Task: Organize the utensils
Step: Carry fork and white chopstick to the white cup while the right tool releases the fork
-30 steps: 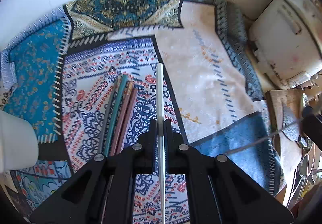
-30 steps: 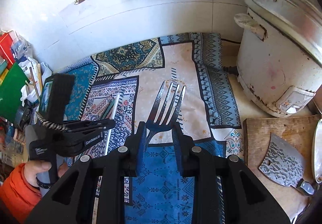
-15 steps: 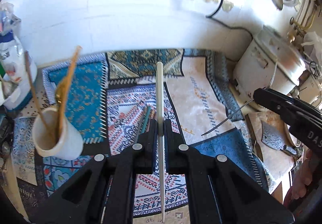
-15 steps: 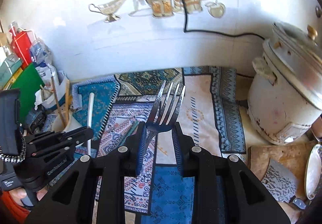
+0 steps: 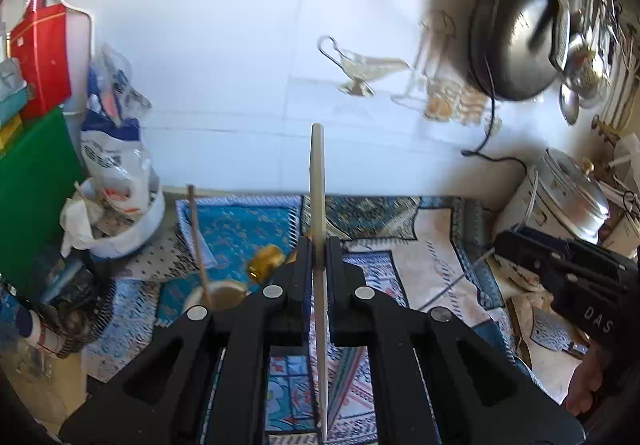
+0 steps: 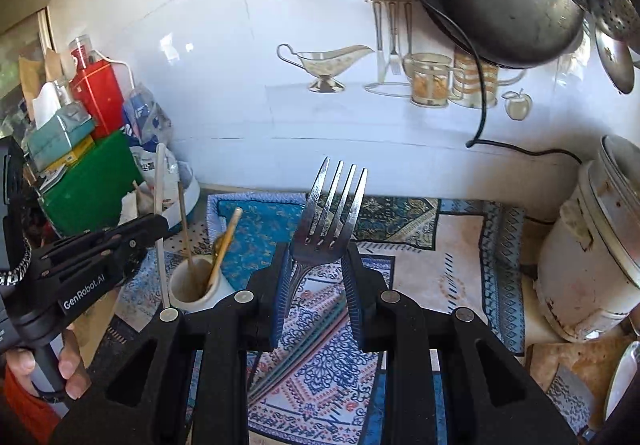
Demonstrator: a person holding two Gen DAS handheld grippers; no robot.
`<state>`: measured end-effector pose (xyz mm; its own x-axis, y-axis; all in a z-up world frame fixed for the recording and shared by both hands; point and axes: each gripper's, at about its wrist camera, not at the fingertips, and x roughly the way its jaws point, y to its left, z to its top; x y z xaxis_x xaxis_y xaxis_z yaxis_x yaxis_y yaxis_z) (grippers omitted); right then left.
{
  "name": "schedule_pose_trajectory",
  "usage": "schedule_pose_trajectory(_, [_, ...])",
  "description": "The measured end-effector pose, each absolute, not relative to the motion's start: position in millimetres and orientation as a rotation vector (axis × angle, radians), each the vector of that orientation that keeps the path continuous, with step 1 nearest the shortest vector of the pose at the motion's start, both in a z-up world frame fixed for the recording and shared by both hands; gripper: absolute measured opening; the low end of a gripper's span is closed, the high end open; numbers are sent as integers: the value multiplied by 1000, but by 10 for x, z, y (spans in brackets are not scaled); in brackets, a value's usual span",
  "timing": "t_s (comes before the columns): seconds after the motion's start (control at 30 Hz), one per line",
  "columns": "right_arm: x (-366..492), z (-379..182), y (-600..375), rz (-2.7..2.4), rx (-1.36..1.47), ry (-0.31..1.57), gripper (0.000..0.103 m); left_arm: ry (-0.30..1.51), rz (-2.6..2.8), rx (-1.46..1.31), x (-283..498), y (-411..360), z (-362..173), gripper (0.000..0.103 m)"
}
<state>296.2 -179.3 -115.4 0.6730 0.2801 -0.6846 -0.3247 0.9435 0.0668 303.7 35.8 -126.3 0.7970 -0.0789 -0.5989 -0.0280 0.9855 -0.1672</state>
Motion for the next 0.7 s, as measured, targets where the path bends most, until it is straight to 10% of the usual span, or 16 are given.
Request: schedule_pose_trajectory(0.7, [3187, -1327, -683, 485, -79, 781, 24, 545, 69, -197, 3428, 1217, -1221, 4])
